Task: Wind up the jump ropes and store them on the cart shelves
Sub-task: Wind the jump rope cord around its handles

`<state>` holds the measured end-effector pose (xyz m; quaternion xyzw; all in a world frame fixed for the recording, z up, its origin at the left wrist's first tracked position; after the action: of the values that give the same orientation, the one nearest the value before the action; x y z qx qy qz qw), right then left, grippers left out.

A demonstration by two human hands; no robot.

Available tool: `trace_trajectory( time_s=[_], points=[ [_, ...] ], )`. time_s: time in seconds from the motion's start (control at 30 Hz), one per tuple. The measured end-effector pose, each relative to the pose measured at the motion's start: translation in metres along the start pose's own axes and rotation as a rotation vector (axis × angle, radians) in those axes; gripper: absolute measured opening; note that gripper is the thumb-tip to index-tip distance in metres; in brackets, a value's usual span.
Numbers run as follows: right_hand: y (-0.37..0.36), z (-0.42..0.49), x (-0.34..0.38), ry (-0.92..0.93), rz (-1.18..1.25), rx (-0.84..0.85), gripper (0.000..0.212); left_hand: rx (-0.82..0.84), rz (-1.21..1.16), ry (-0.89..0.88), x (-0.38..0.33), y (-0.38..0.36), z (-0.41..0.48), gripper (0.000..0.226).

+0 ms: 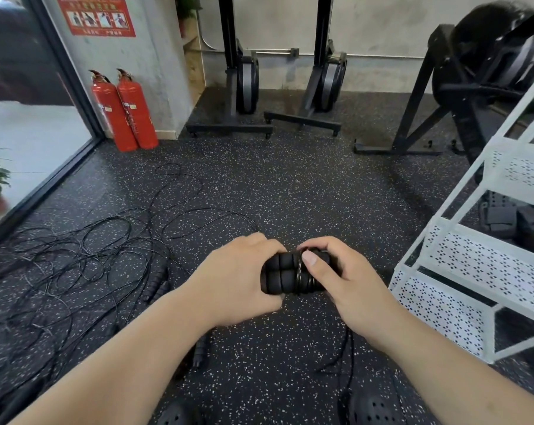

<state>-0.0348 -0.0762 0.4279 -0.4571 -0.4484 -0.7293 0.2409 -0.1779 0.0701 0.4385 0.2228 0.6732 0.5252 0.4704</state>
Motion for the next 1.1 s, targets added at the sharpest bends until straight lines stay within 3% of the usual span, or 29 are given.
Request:
trace_trajectory(
  time_s=[0.1,0.27,0.37,0.5,0.6,0.67,0.77,0.83,0.9,1.0,1.1],
  points=[
    [-0.001,0.001,0.003,0.040,-0.094,0.054,0.020,-0.007,0.088,0.033,0.002,-0.003,-0.002,0.044],
    [0.030,0.011,0.005,0.064,-0.451,0.270,0.027,0.033,0.240,-0.055,0.001,-0.008,-0.004,0.038],
    [0.049,0.016,0.006,0.122,-0.435,0.159,0.030,0.032,0.303,-0.132,-0.003,-0.008,-0.005,0.034],
    [0.039,0.018,0.013,0.417,-0.558,0.024,0.030,0.055,0.324,-0.226,-0.016,-0.019,-0.008,0.030],
    [0.036,0.020,0.008,0.507,-0.609,-0.041,0.031,-0.022,0.289,-0.330,-0.026,-0.022,-0.008,0.025],
    [0.040,0.019,0.003,0.424,-0.512,-0.068,0.034,-0.111,0.231,-0.395,-0.029,-0.017,-0.009,0.028],
    [0.034,0.019,-0.005,0.157,-0.255,-0.038,0.049,-0.136,0.018,-0.386,-0.027,-0.009,-0.014,0.037],
    [0.020,0.017,-0.009,-0.008,0.068,-0.018,0.053,-0.148,-0.159,-0.313,-0.028,-0.004,-0.018,0.040],
    [0.002,0.013,-0.012,-0.181,0.296,-0.047,0.038,-0.156,-0.322,-0.152,-0.028,-0.003,-0.017,0.042],
    [-0.026,0.001,-0.023,-0.445,0.314,-0.088,0.044,-0.217,-0.417,0.094,-0.018,-0.006,-0.009,0.038],
    [-0.045,-0.007,-0.023,-0.474,0.210,0.007,0.052,-0.283,-0.334,0.289,-0.003,-0.009,0.001,0.030]
  ],
)
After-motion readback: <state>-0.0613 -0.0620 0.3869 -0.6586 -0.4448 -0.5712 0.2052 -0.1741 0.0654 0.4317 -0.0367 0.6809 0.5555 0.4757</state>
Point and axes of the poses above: each hand's wrist, its own z-axis towards the middle knuckle, its own y-axis out of the back of the hand, x = y × z, the point moved 3 cm from there along z, towards the middle knuckle, and after that the axes turned 6 degrees about y, right-handed, at the moved point
